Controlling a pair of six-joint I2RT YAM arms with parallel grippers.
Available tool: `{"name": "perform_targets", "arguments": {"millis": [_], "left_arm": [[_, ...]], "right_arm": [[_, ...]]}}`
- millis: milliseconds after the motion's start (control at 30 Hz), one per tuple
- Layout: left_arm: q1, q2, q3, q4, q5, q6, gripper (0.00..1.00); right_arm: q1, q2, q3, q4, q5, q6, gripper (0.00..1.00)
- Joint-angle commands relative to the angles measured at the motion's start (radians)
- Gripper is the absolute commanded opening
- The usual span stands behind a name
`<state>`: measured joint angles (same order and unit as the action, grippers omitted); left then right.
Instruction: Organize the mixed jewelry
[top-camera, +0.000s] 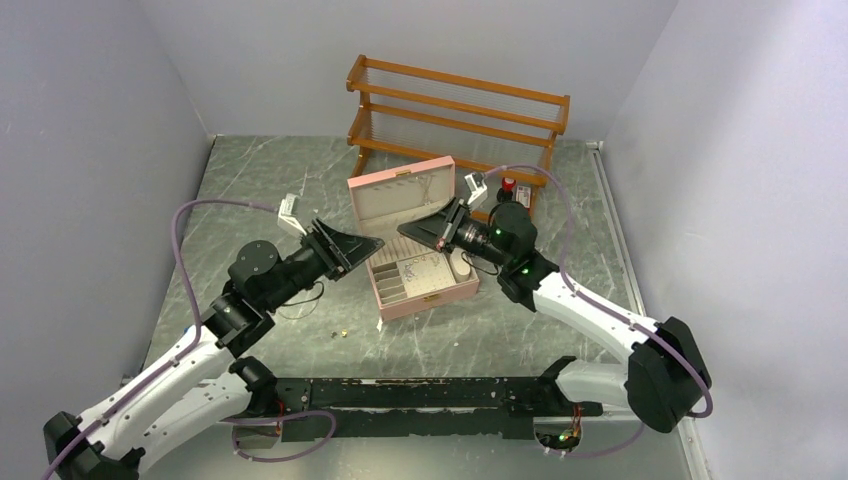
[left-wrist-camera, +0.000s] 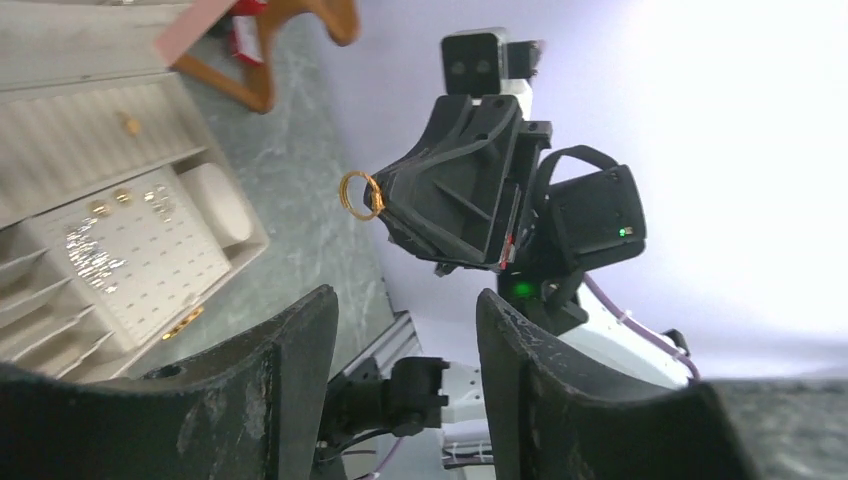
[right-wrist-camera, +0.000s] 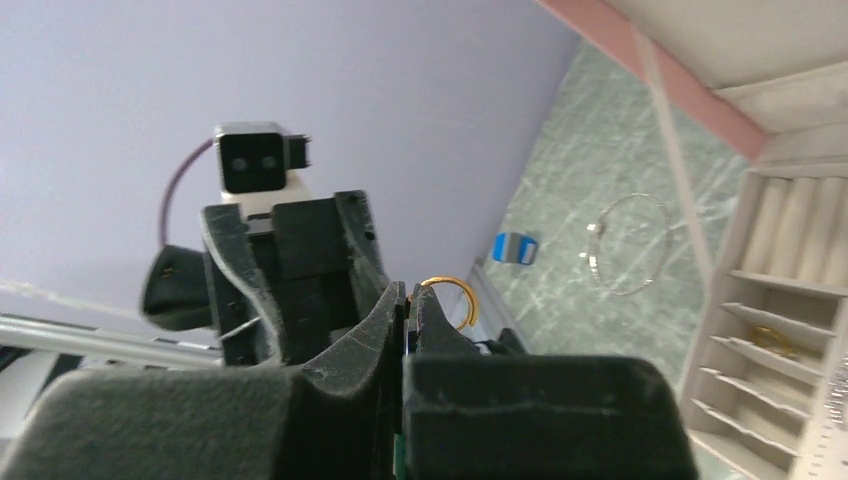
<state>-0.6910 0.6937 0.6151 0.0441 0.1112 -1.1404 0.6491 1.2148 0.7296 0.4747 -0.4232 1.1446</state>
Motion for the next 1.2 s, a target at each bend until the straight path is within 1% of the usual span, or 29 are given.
{"name": "perform_targets", "arguments": {"millis": [0,100,233,333,467,567,667,767,900,1033,1167], "left_arm": [[-0.003,0.027,-0.033,0.28,0.111,-0.063,0.56],[-0.004,0.051,-0.053,0.393,0.118,-0.118,0.52],[-0.005,0.087,-0.065,0.507,0.126,-0.182,0.48],[-0.004,0.133,-0.052,0.601,0.135,-0.215,0.49],[-0.005,0.225,0.001,0.683,0.183,-0.235,0.52],[-0.004,0.282,0.012,0.752,0.192,-0.248,0.53],[-0.005,0.332,0.016,0.88,0.197,-0.255,0.52],[-0.007,0.379,0.033,0.961,0.209,-0.28,0.51],[-0.008,0.422,0.044,1.004,0.213,-0.3,0.51],[-0.012,0.454,0.053,1.062,0.221,-0.329,0.5],[-0.024,0.469,0.062,1.058,0.225,-0.33,0.49]], "right_arm": [[-0.01,-0.051,-0.025,0.152,-0.035,0.117,0.0],[-0.016,-0.065,-0.038,0.225,-0.04,0.2,0.0],[-0.016,-0.075,-0.044,0.305,-0.031,0.257,0.0],[-0.019,-0.077,-0.061,0.398,-0.016,0.316,0.0],[-0.021,-0.079,-0.082,0.481,0.016,0.371,0.0],[-0.03,-0.076,-0.105,0.564,0.037,0.415,0.0],[-0.039,-0.057,-0.127,0.67,0.043,0.467,0.0],[-0.04,-0.022,-0.149,0.785,0.053,0.542,0.0],[-0.041,0.015,-0.147,0.865,0.054,0.583,0.0],[-0.043,0.023,-0.144,0.881,0.057,0.594,0.0],[-0.042,0.033,-0.135,0.904,0.054,0.603,0.0]]}}
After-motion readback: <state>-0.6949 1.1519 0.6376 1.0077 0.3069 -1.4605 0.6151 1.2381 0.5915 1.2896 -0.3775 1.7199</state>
